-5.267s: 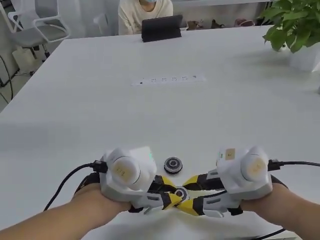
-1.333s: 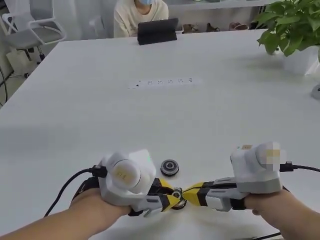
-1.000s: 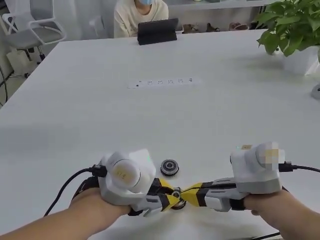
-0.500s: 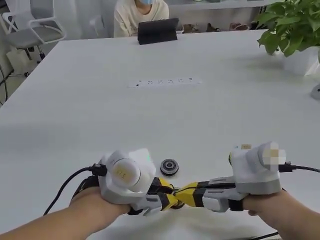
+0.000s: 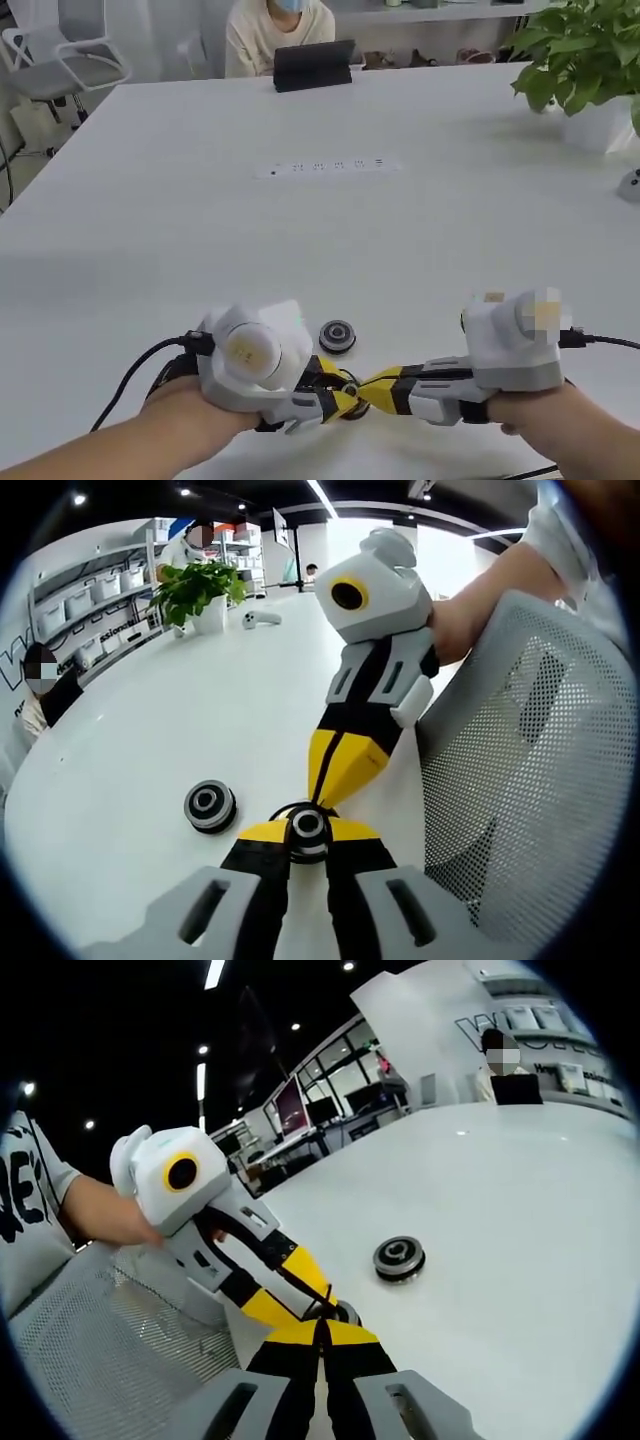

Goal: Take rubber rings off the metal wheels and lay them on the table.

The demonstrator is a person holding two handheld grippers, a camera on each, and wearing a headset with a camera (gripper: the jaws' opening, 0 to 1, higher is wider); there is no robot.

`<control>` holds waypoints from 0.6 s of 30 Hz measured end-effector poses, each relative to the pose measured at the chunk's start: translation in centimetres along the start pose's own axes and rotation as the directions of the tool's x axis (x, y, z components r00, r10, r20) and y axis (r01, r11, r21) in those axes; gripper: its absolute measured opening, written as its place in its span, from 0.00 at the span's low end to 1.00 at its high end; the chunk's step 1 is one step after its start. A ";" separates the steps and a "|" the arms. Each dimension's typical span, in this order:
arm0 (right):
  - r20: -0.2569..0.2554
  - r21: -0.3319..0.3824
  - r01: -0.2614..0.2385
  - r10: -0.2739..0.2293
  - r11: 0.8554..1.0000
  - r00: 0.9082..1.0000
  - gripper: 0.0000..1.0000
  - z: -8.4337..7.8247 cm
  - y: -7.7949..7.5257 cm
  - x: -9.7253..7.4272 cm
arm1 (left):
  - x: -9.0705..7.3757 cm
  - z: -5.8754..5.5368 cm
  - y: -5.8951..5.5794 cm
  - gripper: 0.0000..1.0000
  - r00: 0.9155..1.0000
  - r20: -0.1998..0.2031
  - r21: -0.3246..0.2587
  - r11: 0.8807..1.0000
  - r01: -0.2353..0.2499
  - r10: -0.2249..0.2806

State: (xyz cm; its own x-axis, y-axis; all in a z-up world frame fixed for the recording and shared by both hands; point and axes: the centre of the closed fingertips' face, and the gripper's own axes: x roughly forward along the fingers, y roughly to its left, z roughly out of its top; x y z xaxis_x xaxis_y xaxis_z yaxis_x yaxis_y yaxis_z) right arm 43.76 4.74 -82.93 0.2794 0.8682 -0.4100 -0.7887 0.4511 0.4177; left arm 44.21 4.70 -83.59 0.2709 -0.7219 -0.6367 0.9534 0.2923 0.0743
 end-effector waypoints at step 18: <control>0.036 0.020 -0.012 0.011 1.000 0.999 0.00 1.0 0.0 -0.6 | -2.2 1.2 0.1 0.14 0.999 0.035 -0.011 1.000 0.012 -0.012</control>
State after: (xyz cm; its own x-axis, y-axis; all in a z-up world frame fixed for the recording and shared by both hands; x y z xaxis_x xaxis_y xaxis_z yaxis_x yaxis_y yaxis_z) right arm 44.18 4.43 -81.89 0.2898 0.8800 -0.3762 -0.7807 0.4448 0.4390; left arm 43.83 5.56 -81.26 0.2644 -0.7465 -0.6105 0.9551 0.2904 0.0585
